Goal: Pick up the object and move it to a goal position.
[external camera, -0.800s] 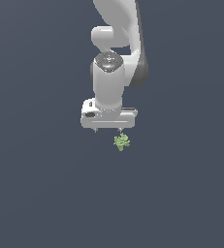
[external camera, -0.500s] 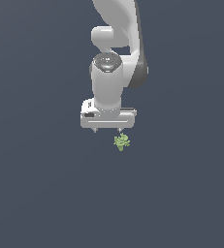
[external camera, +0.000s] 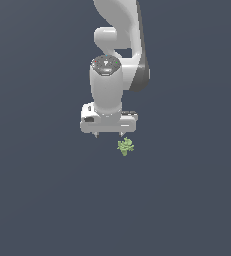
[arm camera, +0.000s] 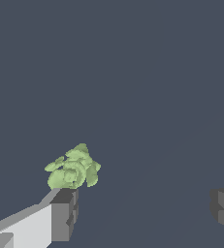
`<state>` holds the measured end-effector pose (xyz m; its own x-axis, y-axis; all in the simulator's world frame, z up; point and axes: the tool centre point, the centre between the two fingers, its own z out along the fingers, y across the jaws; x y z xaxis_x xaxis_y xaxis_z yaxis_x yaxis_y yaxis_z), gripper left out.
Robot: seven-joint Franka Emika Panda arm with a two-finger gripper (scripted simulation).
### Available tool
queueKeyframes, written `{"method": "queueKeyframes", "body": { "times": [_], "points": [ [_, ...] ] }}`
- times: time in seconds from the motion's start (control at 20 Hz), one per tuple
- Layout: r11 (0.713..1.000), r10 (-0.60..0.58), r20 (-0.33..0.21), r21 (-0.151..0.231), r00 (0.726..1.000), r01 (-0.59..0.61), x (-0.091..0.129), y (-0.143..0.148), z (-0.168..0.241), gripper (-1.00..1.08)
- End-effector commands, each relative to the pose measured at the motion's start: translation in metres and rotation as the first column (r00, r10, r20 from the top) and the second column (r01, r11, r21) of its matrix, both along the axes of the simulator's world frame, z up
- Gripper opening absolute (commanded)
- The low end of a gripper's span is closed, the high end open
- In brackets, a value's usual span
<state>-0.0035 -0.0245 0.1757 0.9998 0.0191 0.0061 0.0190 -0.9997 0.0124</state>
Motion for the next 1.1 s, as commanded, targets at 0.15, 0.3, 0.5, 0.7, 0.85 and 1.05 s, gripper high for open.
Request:
{"method": "queueKeyframes", "body": {
  "times": [0.15, 0.3, 0.5, 0.7, 0.85, 1.05],
  "points": [
    [1.0, 0.031, -0.001, 0.0, 1.0, -0.031, -0.001, 0.004, -0.005, 1.0],
    [0.997, 0.072, -0.002, -0.001, 0.997, -0.072, -0.002, 0.009, -0.011, 1.0],
    [0.988, 0.152, -0.005, -0.002, 0.988, -0.152, -0.005, 0.019, -0.022, 1.0],
    [0.966, 0.26, -0.007, -0.001, 0.966, -0.26, -0.01, 0.033, -0.038, 1.0],
    [0.936, 0.353, -0.009, 0.001, 0.936, -0.353, -0.015, 0.045, -0.052, 1.0],
    [0.892, 0.452, -0.009, 0.005, 0.892, -0.452, -0.021, 0.06, -0.066, 1.0]
  ]
}}
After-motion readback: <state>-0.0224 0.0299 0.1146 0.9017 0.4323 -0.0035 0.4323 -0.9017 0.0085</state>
